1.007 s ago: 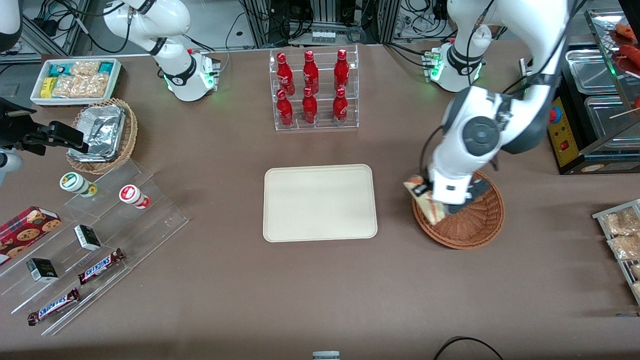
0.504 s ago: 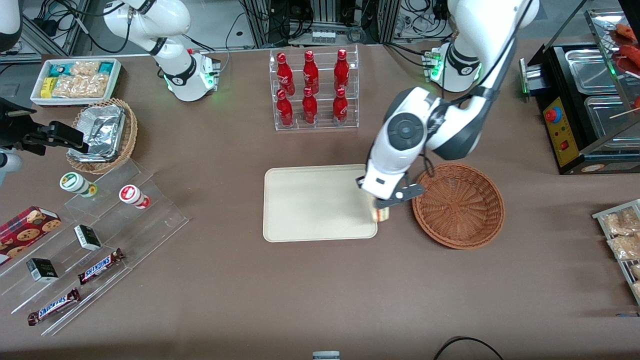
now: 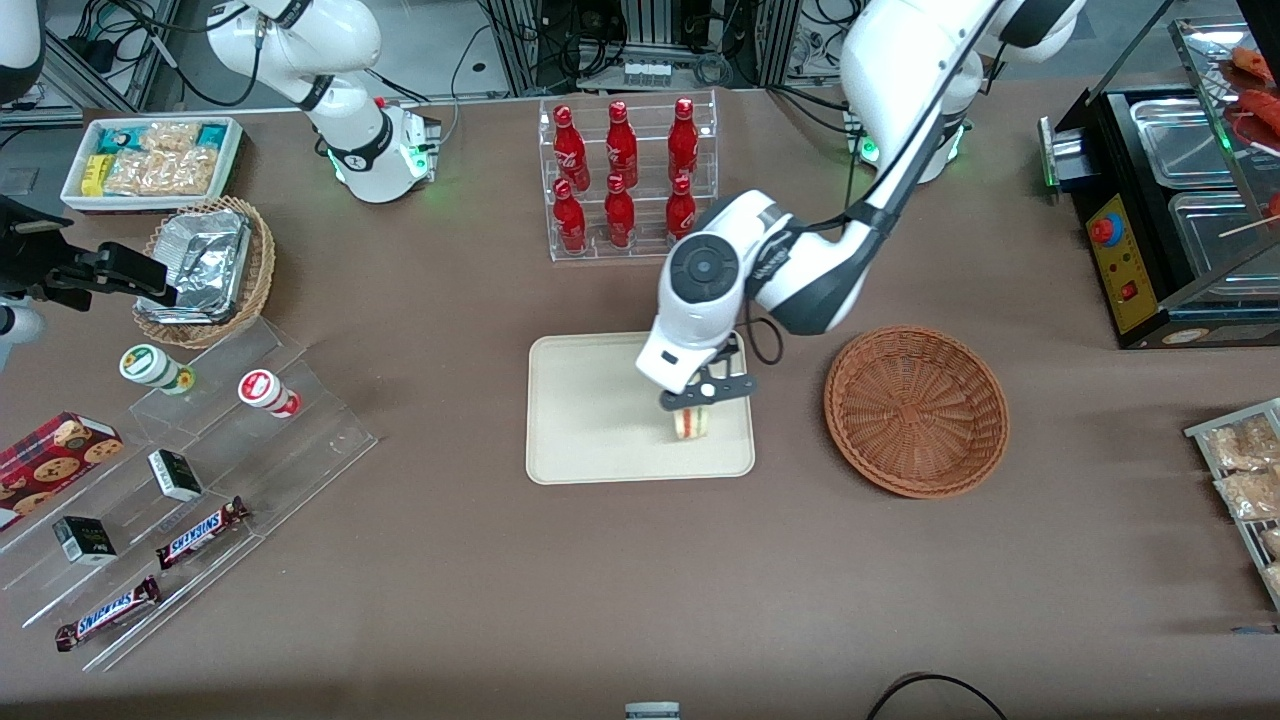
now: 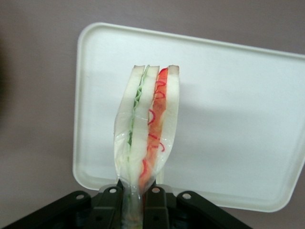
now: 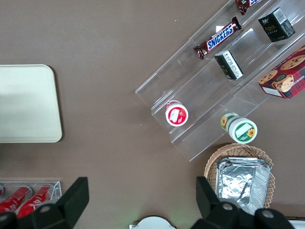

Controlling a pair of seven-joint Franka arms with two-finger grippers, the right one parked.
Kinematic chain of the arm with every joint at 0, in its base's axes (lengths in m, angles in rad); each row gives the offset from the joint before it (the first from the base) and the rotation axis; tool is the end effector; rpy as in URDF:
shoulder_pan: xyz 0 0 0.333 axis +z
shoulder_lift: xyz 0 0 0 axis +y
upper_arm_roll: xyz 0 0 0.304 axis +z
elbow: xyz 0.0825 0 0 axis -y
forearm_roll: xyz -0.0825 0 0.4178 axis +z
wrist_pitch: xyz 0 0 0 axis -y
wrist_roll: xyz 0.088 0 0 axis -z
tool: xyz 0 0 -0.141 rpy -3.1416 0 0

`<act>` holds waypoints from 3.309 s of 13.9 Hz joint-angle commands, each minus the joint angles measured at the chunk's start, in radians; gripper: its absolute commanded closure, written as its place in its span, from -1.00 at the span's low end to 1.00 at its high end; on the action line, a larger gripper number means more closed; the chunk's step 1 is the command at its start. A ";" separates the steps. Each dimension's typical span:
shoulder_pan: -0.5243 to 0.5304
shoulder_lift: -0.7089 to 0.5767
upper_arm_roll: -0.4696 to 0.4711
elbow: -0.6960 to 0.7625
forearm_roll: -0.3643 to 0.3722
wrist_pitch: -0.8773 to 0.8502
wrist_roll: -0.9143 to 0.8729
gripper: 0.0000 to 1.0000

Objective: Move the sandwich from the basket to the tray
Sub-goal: 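Lift the sandwich and carry it with the left gripper over the tray, then lower the sandwich onto the tray and open the left gripper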

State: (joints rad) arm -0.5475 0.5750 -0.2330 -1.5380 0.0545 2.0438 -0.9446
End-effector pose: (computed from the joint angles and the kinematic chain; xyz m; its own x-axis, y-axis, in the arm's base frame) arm 0.5223 -0.4869 0.2605 0.9810 0.1691 -0.0953 0.1701 -0.9854 0.0026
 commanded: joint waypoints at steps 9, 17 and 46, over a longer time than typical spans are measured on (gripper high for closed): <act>-0.062 0.141 0.011 0.157 0.013 -0.014 -0.055 1.00; -0.115 0.262 0.017 0.269 0.018 0.002 -0.105 1.00; 0.039 -0.164 0.118 0.075 0.024 -0.237 0.169 -1.00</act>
State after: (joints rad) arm -0.5580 0.5209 -0.1120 -1.3258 0.0814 1.8044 -0.8565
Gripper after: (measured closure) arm 0.000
